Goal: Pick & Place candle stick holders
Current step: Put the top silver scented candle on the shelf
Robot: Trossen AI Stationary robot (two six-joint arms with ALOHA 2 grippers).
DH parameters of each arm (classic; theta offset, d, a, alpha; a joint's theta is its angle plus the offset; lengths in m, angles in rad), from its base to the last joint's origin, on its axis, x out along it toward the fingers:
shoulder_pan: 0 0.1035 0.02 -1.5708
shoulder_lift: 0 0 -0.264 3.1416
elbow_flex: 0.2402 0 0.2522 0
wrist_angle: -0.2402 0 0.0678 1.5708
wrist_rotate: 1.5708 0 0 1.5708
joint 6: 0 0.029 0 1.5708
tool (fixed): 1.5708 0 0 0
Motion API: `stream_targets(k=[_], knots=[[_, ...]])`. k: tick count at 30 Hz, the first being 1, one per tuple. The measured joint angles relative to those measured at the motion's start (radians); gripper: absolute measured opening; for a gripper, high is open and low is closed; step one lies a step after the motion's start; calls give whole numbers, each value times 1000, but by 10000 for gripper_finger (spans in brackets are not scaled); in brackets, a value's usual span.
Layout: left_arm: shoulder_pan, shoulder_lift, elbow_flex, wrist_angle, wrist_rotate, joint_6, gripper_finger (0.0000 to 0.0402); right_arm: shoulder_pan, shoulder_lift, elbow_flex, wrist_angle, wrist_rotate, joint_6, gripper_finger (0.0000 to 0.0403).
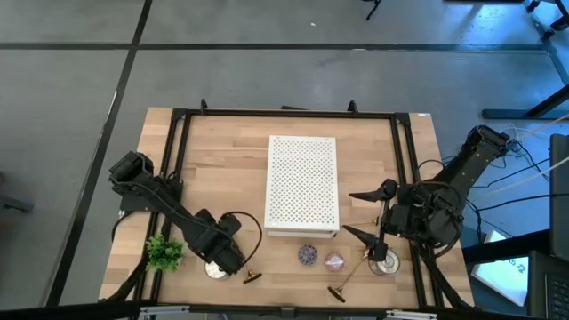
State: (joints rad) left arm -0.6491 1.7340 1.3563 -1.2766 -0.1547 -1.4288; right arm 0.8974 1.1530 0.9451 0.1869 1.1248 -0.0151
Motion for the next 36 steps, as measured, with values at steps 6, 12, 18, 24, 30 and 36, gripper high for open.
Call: stream_targets(k=[6, 12, 18, 24, 30, 36], knots=[[6, 0, -22, -10, -25, 17, 354, 0, 0, 0, -2, 0, 0, 376], [1, 0, -24, 6, -28, 41, 354, 0, 0, 0, -3, 0, 0, 376], [-6, 0, -24, 11, -30, 62, 354, 0, 0, 0, -4, 0, -11, 376], [-3, 0, -24, 2, -23, 38, 354, 0, 0, 0, -4, 0, -11, 376], [-2, 0, -24, -46, -35, 12, 355, 0, 0, 0, -4, 0, -11, 376], [-2, 0, -24, -29, -18, 26, 381, 0, 0, 0, -4, 0, -11, 376]])
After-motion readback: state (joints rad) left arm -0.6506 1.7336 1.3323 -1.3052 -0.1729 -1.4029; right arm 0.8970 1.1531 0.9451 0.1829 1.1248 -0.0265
